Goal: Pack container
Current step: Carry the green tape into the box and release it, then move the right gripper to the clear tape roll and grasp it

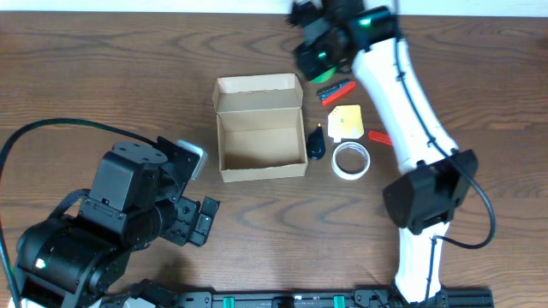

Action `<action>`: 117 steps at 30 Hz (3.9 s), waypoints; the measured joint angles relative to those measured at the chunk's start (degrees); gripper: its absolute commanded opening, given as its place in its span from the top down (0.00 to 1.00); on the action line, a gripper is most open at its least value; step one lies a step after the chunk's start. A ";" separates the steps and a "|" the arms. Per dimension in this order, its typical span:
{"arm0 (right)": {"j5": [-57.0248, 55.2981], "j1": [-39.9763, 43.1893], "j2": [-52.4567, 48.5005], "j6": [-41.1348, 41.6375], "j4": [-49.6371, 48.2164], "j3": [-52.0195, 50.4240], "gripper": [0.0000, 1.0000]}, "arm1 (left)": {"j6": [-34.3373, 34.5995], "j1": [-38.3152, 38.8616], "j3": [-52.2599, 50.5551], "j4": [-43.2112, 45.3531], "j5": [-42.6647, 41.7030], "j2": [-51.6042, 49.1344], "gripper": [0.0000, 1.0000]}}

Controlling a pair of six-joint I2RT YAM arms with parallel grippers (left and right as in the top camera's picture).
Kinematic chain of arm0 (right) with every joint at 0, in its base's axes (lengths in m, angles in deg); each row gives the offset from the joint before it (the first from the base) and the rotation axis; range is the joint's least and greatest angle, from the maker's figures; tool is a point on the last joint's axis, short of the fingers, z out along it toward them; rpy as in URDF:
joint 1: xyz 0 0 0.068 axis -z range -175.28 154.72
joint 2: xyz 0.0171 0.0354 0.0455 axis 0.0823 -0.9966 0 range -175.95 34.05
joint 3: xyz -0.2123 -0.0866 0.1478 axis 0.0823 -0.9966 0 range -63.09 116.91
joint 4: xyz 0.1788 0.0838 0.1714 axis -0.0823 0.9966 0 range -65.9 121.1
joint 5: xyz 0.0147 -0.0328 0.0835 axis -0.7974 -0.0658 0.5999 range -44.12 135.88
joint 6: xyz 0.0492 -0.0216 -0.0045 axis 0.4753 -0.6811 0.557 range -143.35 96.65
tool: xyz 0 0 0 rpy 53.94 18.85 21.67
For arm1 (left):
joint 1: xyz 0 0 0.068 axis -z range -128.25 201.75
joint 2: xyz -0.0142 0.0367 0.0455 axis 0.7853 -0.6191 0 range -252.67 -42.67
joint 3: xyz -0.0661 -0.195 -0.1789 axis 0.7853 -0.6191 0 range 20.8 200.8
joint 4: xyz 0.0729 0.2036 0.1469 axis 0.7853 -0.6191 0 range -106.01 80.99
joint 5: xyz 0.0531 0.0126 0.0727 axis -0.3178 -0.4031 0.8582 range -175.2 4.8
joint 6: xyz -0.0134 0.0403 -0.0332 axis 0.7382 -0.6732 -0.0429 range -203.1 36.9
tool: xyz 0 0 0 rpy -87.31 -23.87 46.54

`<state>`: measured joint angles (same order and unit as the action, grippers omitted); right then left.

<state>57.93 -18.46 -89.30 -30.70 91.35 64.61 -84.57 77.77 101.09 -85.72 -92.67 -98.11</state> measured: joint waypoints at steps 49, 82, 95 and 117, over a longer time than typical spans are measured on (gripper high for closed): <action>-10.62 -21.29 -0.02 34.16 -18.12 -21.40 0.96 | 0.02 0.00 0.00 0.00 0.02 0.00 0.05; -12.39 -14.58 17.09 24.81 -6.78 -21.62 0.01 | 0.02 0.00 0.00 -0.02 0.00 0.00 0.05; -21.66 1.68 17.22 22.88 -2.80 -36.17 0.09 | 0.00 0.00 0.00 0.04 0.02 0.00 0.05; -20.68 8.66 17.22 21.29 -20.13 -60.11 0.29 | 0.00 0.00 0.00 0.02 0.02 0.00 0.05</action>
<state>37.26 -9.80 -72.07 -9.41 71.22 4.50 -84.57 77.77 101.09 -85.70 -92.65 -98.11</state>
